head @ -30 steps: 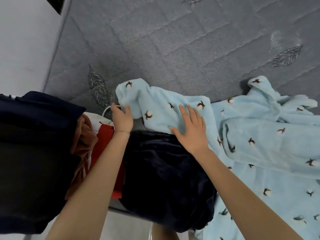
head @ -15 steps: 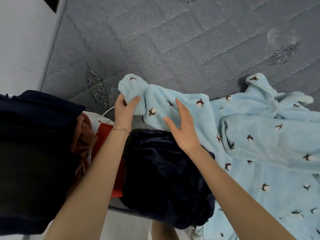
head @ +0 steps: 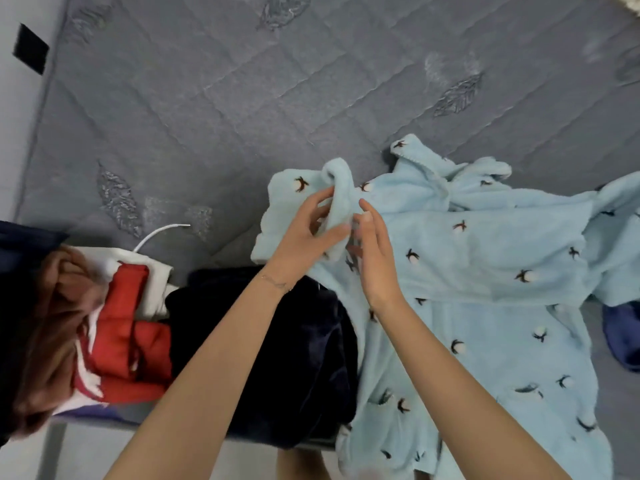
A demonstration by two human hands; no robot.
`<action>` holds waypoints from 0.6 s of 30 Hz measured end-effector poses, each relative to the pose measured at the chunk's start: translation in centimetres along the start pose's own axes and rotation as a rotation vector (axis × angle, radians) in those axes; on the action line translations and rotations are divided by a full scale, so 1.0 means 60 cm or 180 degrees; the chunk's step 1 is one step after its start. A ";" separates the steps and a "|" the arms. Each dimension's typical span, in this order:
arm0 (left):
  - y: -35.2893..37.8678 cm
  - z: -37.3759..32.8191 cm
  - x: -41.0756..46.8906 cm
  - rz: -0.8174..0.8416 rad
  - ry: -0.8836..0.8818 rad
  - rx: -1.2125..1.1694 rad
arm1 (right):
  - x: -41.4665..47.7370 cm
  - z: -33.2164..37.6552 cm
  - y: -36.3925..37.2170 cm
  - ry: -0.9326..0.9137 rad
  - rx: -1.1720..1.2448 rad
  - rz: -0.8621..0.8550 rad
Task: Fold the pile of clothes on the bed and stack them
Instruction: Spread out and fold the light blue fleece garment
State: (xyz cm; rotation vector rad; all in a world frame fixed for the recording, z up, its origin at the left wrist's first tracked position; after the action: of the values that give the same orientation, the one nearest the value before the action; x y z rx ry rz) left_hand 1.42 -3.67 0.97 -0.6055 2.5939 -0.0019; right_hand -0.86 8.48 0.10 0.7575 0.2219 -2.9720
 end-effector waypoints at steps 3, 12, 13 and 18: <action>0.124 -0.004 -0.029 0.0216 0.0127 0.0165 | 0.031 -0.006 -0.104 0.0306 0.0312 -0.0089; 0.488 0.010 -0.085 0.0351 0.0067 -0.0003 | 0.140 -0.027 -0.439 0.0839 0.0398 -0.0455; 0.513 0.008 -0.088 0.0229 0.0132 -0.0045 | 0.150 -0.031 -0.467 0.0819 0.0341 -0.0497; 0.546 0.002 -0.106 -0.0539 0.0953 0.0528 | 0.187 -0.044 -0.577 0.0561 0.0006 -0.0887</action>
State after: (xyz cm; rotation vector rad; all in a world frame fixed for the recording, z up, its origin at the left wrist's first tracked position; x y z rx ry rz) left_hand -7.18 28.59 0.25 -0.8135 2.7793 -0.3863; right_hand -12.94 42.75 -3.34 1.0728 0.3622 -3.1608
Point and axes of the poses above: each hand's wrist, its own x-axis towards the middle knuckle, its own y-axis out of the palm, z = x × y, the point moved 9 cm from there along x, towards the middle knuckle, and after that the axes turned 13 degrees about -z, right-handed, at the moved point
